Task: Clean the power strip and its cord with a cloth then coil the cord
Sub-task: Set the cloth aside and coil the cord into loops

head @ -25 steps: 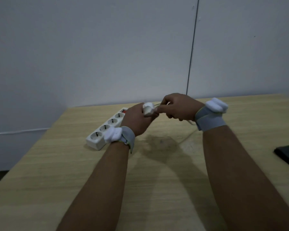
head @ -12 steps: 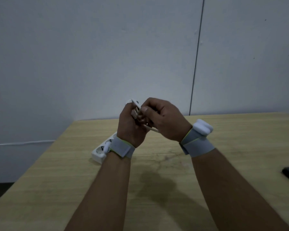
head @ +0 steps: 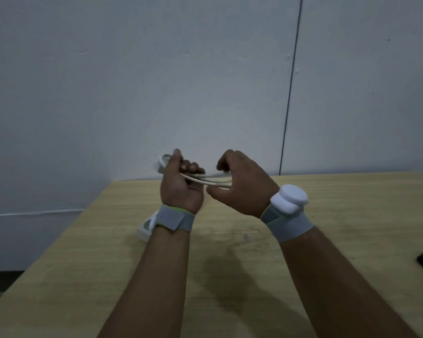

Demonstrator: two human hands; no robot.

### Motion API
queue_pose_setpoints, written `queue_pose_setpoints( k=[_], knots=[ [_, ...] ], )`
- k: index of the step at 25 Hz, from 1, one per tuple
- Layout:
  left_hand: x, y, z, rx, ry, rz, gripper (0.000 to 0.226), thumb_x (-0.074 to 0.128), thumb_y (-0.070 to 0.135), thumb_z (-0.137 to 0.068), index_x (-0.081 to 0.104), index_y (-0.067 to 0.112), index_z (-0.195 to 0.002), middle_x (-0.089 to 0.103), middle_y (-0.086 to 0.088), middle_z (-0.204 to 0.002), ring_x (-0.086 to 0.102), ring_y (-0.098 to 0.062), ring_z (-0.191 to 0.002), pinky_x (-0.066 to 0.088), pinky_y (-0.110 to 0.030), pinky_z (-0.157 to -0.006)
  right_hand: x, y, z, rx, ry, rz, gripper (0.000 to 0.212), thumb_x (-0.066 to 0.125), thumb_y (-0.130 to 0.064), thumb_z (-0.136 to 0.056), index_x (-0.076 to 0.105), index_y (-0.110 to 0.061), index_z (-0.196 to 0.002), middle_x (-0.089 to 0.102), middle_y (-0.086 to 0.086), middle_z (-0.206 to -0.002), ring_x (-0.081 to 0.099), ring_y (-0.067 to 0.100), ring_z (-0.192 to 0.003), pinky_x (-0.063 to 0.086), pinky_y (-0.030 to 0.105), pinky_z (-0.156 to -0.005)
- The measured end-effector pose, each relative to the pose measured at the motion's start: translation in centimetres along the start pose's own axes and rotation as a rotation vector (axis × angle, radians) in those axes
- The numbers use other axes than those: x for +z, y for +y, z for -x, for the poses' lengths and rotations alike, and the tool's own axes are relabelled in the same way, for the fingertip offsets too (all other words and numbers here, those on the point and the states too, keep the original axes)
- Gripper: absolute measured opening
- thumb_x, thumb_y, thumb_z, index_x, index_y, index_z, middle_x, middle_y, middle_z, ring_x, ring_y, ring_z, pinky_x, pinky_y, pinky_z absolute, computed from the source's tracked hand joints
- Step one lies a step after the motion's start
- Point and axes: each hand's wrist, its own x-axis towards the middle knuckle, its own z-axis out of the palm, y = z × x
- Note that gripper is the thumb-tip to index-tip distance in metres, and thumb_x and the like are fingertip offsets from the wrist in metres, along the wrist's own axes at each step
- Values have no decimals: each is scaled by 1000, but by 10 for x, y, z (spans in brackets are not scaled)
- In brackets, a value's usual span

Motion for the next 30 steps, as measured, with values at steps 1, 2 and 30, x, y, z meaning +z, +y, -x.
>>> queue_pose_setpoints(
  k=[1, 2, 30],
  knots=[
    [-2, 6, -2, 23, 6, 51, 36, 49, 29, -99, 43, 19, -65, 42, 8, -47, 45, -6, -42, 41, -22, -50, -1, 3, 1, 50, -43, 42, 48, 65, -51, -71, 45, -25, -106, 49, -5, -102, 53, 17, -83, 45, 32, -73],
    [-4, 11, -3, 38, 5, 78, 35, 48, 31, -100, 44, 19, -67, 42, 8, -47, 44, -5, -41, 40, -21, -48, -2, 6, 1, 88, -96, 49, 50, 67, -50, -72, 44, -24, -109, 50, -5, -105, 54, 17, -87, 46, 31, -75],
    [-16, -5, 3, 369, 249, -1051, 77, 75, 34, -77, 37, 15, -141, 46, -12, -134, 51, -23, -107, 51, -24, -76, 5, 38, 0, 262, -379, 295, 29, 58, -39, -86, 67, -13, -81, 55, 3, -69, 52, 24, -64, 37, 26, -56]
  ],
)
